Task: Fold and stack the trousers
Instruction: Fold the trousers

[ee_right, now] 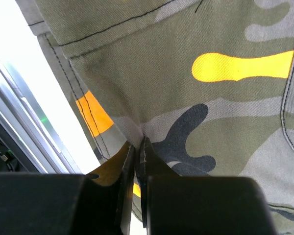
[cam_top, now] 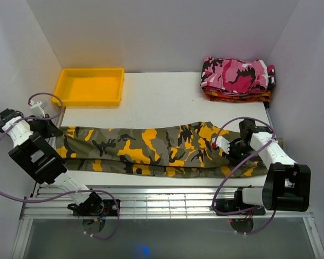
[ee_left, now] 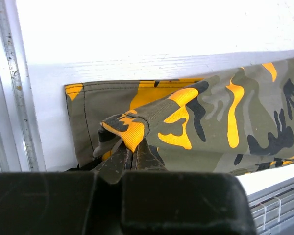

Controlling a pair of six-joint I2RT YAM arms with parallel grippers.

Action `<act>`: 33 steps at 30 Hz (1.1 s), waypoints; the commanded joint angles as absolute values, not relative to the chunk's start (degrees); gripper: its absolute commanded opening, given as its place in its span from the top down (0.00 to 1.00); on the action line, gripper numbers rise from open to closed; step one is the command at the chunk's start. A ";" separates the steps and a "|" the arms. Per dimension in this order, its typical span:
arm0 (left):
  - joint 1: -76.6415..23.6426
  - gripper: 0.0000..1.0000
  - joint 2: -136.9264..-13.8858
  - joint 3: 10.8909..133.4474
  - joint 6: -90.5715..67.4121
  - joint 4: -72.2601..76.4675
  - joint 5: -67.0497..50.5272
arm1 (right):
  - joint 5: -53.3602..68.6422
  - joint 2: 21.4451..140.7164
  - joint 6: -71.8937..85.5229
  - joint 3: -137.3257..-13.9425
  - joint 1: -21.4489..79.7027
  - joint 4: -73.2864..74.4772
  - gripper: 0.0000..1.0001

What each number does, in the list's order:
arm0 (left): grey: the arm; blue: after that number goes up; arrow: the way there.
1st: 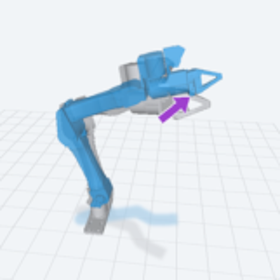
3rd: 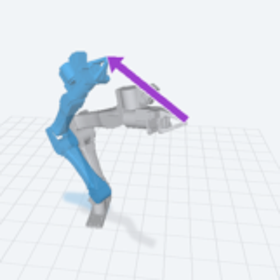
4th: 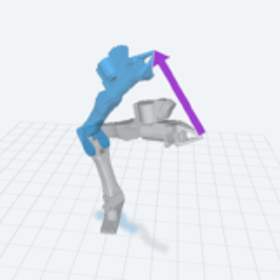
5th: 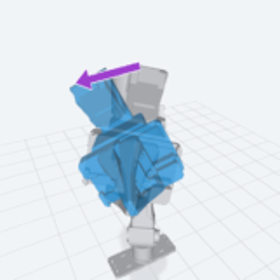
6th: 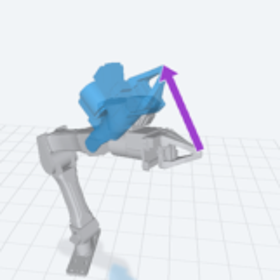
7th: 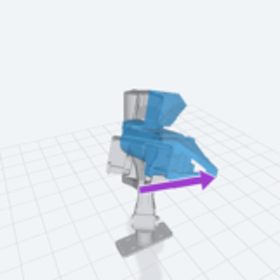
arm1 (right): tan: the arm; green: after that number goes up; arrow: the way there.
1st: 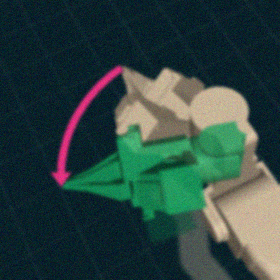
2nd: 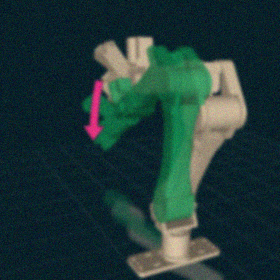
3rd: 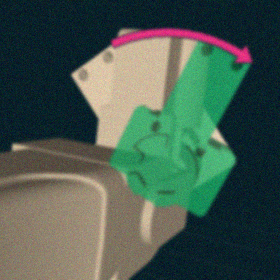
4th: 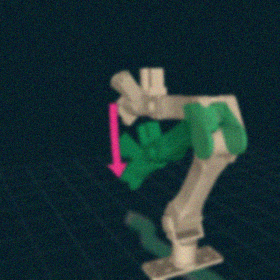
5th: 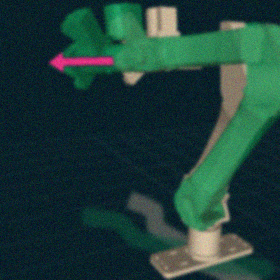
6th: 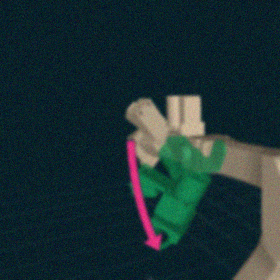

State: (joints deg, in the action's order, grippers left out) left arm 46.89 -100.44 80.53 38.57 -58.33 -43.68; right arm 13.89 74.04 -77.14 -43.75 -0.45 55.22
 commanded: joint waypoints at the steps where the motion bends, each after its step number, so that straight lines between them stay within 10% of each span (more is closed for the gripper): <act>1: 47.72 1.00 -102.56 82.71 37.27 -55.64 -39.12 | 13.45 73.12 -78.75 -44.74 -0.61 58.45 0.92; 7: 46.32 1.00 -108.36 79.46 34.36 -46.33 -31.94 | 14.85 74.79 -77.17 -42.72 1.04 57.48 0.92; 9: 45.70 0.76 -109.16 77.70 34.63 -45.00 -29.63 | 15.03 75.49 -76.56 -42.10 3.42 57.74 0.92; 13: 45.70 0.50 -104.08 75.07 38.22 -45.18 -29.18 | 15.73 76.99 -74.10 -42.44 5.36 57.57 0.50; 18: 45.53 0.39 -92.74 73.91 42.88 -46.66 -32.86 | 18.71 75.32 -70.58 -49.73 4.66 58.80 0.44; 33: 29.45 0.41 -88.87 67.41 49.91 -57.48 -43.92 | 11.71 76.91 -71.18 -52.75 -4.21 62.93 0.50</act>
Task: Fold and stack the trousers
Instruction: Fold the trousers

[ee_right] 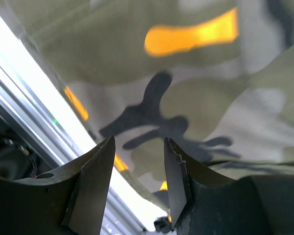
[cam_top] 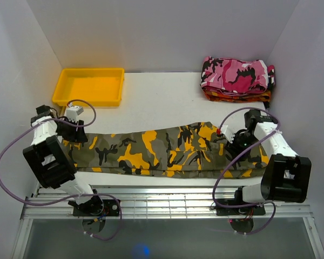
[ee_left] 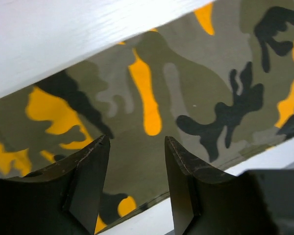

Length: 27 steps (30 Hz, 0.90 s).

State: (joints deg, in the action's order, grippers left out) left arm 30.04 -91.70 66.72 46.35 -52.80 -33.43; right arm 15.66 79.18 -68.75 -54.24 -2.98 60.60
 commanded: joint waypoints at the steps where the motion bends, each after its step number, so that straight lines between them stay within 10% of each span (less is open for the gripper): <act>1: 25.61 0.40 -87.99 67.33 51.40 -57.74 -46.47 | 10.82 76.64 -73.28 -51.95 -4.65 63.10 0.49; 7: 9.24 0.45 -93.39 63.11 43.52 -50.64 -37.80 | 4.40 83.28 -69.62 -46.84 -4.14 53.88 0.46; 14: 12.74 0.53 -109.75 65.73 36.48 -44.74 -28.22 | 5.01 94.74 -61.62 -50.36 -0.36 50.90 0.47; 27: 14.50 0.48 -122.97 99.05 33.04 -48.52 -31.79 | 15.19 103.21 -53.52 -72.05 4.31 57.45 0.47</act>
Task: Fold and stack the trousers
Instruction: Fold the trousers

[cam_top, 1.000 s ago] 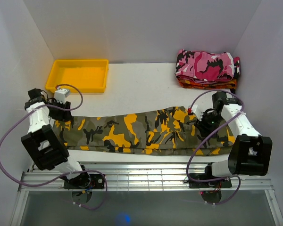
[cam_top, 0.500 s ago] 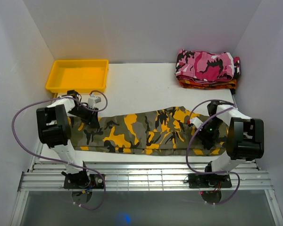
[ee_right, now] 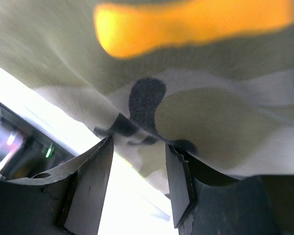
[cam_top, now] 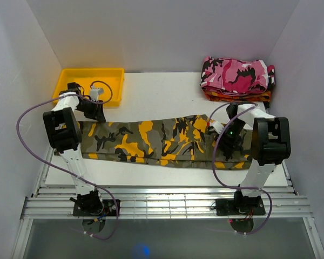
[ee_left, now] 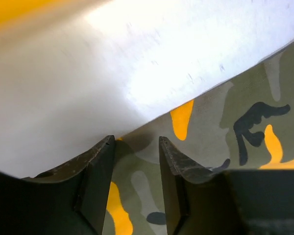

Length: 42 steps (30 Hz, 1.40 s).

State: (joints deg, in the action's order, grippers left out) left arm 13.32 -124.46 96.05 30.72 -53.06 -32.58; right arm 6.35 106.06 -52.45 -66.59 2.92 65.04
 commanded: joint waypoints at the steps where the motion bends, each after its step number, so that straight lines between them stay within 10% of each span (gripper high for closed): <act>1: 13.46 0.46 -118.70 98.62 34.09 -48.69 -34.43 | 15.81 101.53 -54.31 -72.59 4.39 58.44 0.47; 13: -20.59 0.41 -86.40 68.75 40.26 -30.63 -45.72 | 14.95 77.70 -77.07 -58.72 -4.47 60.31 0.47; 29: -48.25 0.43 -104.76 67.06 32.60 -15.03 -31.56 | 9.23 83.41 -82.00 -47.64 -7.03 47.82 0.50; 33: -49.74 0.47 -107.92 67.50 33.05 -14.33 -30.15 | 9.14 85.34 -81.21 -48.34 -7.03 46.76 0.75; 36: -49.83 0.58 -109.51 67.59 32.87 -14.24 -28.31 | 9.49 84.82 -81.04 -49.22 -7.03 46.84 0.92; 42: -49.83 0.99 -108.38 66.10 32.26 -12.84 -26.55 | 10.37 83.06 -81.04 -51.32 -7.12 49.04 0.92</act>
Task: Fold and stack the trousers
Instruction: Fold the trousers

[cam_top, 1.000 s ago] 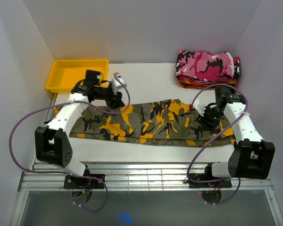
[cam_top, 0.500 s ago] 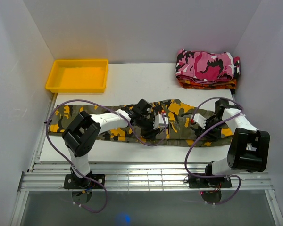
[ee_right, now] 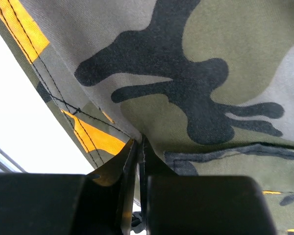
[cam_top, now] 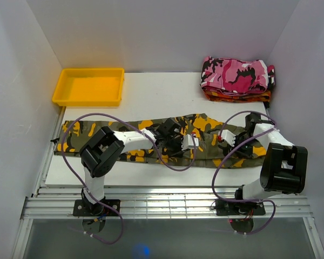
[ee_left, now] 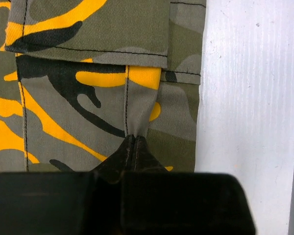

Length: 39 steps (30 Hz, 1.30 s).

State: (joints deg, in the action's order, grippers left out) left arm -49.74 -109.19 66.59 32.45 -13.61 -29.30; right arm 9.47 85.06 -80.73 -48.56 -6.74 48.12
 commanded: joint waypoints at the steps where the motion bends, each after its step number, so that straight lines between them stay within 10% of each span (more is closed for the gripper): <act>1: -49.83 1.00 -107.85 65.83 31.65 -12.66 -26.02 | 10.37 82.71 -81.04 -51.59 -7.12 49.13 0.92; 13: -49.83 1.00 -95.37 62.67 31.20 -17.49 -27.77 | 11.34 76.12 -83.05 -61.17 -7.47 61.43 0.92; 26: -50.62 1.00 -97.64 60.12 31.73 -22.50 -35.07 | 7.38 78.92 -83.06 -43.77 -7.38 49.32 0.92; 28: -51.06 0.87 -100.97 60.12 31.64 -22.50 -34.98 | 7.38 80.15 -82.88 -44.21 -7.38 48.52 0.92; 31: -51.07 0.71 -102.30 59.94 29.45 -21.88 -34.54 | 7.56 80.42 -82.62 -45.35 -7.38 50.53 0.82; 39: -35.20 0.20 -86.06 62.04 14.08 -27.32 -32.78 | 13.17 73.04 -79.56 -51.93 -7.47 56.94 0.17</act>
